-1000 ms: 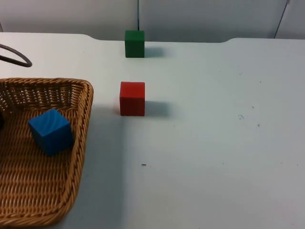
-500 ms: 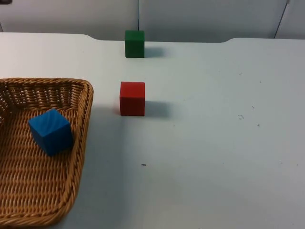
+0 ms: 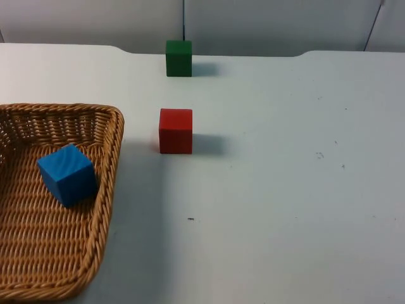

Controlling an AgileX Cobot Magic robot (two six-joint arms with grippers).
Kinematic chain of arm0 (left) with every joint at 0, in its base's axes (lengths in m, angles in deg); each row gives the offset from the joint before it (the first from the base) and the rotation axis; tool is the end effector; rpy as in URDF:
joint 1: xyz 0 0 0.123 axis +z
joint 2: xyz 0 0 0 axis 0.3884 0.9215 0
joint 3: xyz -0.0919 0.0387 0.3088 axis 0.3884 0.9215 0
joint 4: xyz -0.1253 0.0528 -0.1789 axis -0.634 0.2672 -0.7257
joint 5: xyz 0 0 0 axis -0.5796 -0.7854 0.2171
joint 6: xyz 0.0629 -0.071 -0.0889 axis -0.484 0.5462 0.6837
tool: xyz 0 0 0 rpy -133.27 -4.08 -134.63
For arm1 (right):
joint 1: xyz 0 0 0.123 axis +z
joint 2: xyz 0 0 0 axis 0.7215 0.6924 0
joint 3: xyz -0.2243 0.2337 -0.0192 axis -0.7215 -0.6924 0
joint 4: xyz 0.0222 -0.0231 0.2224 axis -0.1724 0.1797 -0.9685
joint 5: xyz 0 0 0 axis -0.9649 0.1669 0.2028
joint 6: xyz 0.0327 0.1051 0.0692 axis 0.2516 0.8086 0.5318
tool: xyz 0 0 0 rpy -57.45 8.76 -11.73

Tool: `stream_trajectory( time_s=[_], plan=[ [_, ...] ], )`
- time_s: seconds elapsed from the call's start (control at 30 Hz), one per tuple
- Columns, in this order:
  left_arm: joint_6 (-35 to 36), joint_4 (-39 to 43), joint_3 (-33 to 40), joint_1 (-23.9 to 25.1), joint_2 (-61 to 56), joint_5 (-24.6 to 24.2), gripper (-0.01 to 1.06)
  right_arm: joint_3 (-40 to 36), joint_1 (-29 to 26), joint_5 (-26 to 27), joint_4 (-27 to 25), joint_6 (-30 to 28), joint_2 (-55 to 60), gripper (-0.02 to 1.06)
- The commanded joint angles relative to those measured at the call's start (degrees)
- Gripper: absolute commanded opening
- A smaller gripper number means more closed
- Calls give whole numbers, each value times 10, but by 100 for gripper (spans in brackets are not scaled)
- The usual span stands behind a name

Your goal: Pick up the basket with the left hand and place the blue cube into the basket with the right hand.

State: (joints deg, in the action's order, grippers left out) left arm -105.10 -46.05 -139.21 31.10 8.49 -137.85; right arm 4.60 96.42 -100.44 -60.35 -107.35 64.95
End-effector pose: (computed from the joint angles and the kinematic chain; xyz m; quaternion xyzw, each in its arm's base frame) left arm 0.2539 -0.0102 0.3643 0.0633 0.9230 -0.1198 0.3602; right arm 0.1074 0.1408 0.4472 -0.4603 0.6742 0.1924 0.5446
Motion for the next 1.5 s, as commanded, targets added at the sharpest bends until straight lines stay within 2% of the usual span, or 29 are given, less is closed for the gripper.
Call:
stream_trajectory(
  time_s=[0.0,0.13,0.3,0.4,0.5,0.57,0.67,0.7,0.83,0.87,1.0,1.17,1.33,1.47],
  plan=[
    [2,-9,1,-16,-29,-13,89,-3,2,3,-4,-7,-1,105],
    [-7,9,8,-72,-118,-50,89,-70,2,71,-4,-9,-19,105],
    [-7,2,63,-74,-217,-48,89,-157,2,155,-22,-4,-60,105],
    [-7,6,102,-74,-273,-41,89,-185,2,172,-34,-4,-83,105],
    [4,13,173,-74,-360,-41,89,-208,2,159,-34,-1,-108,105],
    [4,14,194,-74,-387,-41,89,-217,2,151,-40,0,-118,105],
    [28,31,279,-73,-499,-41,89,-236,2,135,-50,0,-135,105],
    [28,31,279,-73,-499,-41,89,-236,2,135,-50,0,-135,105],
    [135,119,347,-73,-628,-66,89,-268,2,131,-51,1,-157,105],
    [135,119,347,-73,-628,-66,89,-268,2,131,-51,1,-157,105],
    [207,178,351,-73,-729,-106,89,-292,2,129,-63,1,-175,105],
    [224,204,359,-72,-738,-126,89,-303,2,116,-65,1,-185,105],
    [247,253,359,-72,-738,-125,89,-303,2,92,-65,1,-198,105],
    [247,261,366,-72,-738,-114,89,-303,2,86,-65,-2,-207,105]
  ],
)
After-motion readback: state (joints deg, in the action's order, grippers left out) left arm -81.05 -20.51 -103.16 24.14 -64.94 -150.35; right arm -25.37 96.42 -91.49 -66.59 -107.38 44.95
